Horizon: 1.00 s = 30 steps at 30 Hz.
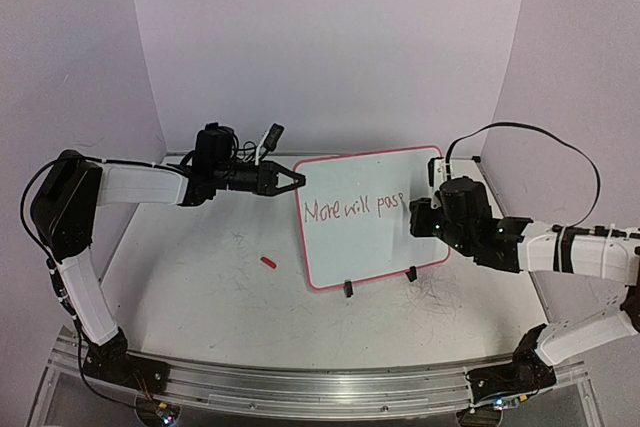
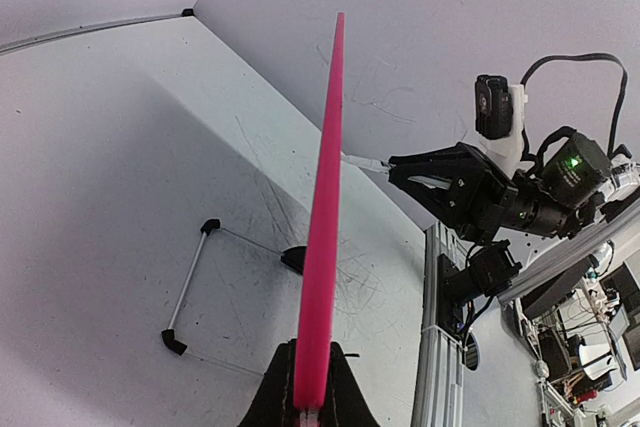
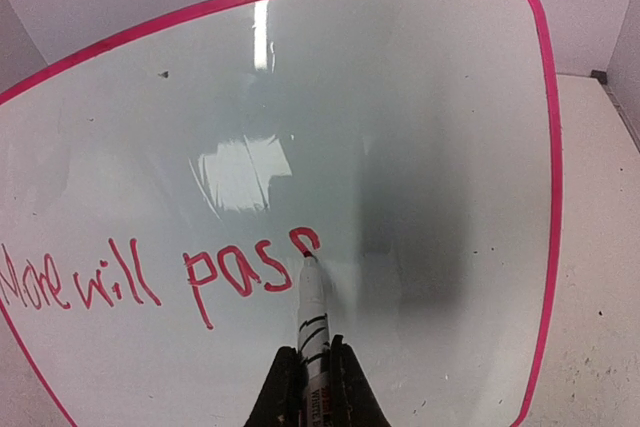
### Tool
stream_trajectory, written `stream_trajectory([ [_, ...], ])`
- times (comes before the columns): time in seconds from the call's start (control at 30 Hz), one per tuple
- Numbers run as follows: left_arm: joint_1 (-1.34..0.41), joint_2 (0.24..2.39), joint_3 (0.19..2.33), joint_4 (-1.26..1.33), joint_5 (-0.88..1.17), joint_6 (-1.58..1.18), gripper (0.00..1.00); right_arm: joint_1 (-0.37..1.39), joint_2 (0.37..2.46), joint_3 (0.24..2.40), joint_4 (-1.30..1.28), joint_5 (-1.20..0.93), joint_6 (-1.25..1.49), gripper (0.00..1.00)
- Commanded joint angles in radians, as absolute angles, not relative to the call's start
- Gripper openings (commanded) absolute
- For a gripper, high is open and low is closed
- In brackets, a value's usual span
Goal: Write a sentence on the whiteboard
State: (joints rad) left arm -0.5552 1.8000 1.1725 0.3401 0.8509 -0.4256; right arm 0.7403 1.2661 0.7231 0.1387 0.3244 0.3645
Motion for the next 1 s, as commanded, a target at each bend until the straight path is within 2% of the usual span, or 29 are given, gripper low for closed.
stream_trajectory([
  [0.0,-0.574,1.781,1.198,0.286,0.838,-0.427,0.00,0.738,1.238,0.713,0.116,0.350,0.377,0.00],
  [0.77,-0.575,1.783,1.198,0.286,0.838,-0.426,0.00,0.752,1.273,0.725,0.151,0.287,0.389,0.00],
  [0.97,-0.575,1.783,1.198,0.285,0.839,-0.425,0.00,0.749,1.188,0.703,0.125,0.327,0.396,0.00],
])
